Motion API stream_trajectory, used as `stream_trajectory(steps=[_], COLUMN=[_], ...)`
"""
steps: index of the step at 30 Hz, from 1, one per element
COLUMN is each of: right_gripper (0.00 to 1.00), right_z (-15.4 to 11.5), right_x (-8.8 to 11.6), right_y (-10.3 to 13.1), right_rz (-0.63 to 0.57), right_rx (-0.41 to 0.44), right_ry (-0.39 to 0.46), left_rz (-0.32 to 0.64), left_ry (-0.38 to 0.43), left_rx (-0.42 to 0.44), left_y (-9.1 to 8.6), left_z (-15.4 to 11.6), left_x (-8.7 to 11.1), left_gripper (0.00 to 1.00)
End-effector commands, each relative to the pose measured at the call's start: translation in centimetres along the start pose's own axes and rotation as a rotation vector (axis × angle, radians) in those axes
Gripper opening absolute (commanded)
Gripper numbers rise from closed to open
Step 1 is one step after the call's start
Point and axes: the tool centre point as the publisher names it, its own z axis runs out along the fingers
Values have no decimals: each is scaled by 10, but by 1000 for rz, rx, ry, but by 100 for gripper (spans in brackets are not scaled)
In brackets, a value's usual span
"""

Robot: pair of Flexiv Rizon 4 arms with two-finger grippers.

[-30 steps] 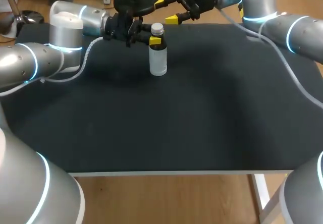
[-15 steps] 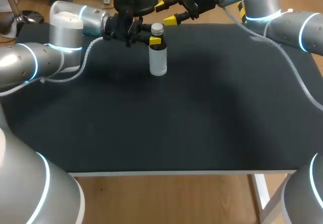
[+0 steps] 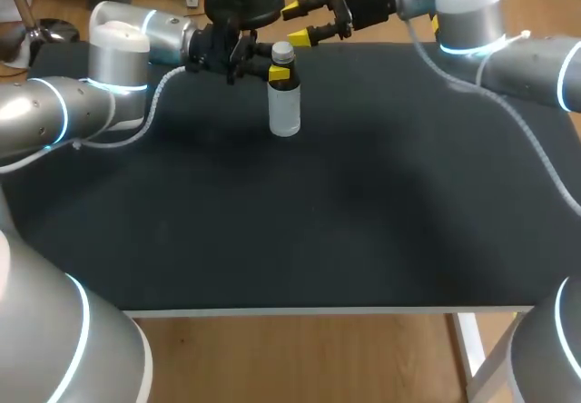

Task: Unscrew the bottle cap

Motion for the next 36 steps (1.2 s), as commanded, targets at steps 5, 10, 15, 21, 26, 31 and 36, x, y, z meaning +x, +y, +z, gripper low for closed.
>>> stream_trajectory(steps=[5, 10, 15, 21, 26, 31, 36], right_gripper=[100, 100, 100, 100, 100, 100, 100], right_z=[4, 5, 7, 9, 12, 15, 18], right_x=[2, 0, -1, -3, -7, -9, -11], right_y=[-3, -4, -4, -7, -11, -15, -19], right_rz=[8, 11, 14, 18, 30, 37, 49], right_rx=[-14, -14, -12, -7, -5, -7, -10], right_ry=[-693, -690, -688, -684, -689, -691, -684], left_rz=[-1, -1, -1, -1, -1, -1, -1], left_ry=[7, 7, 7, 7, 7, 7, 7], left_rx=[3, 3, 3, 3, 3, 3, 3], left_y=[2, 2, 2, 2, 2, 2, 2], left_z=[0, 0, 0, 0, 0, 0, 0], left_x=[-4, -4, -4, -4, -4, -4, -4], left_gripper=[0, 0, 0, 0, 0, 0, 0])
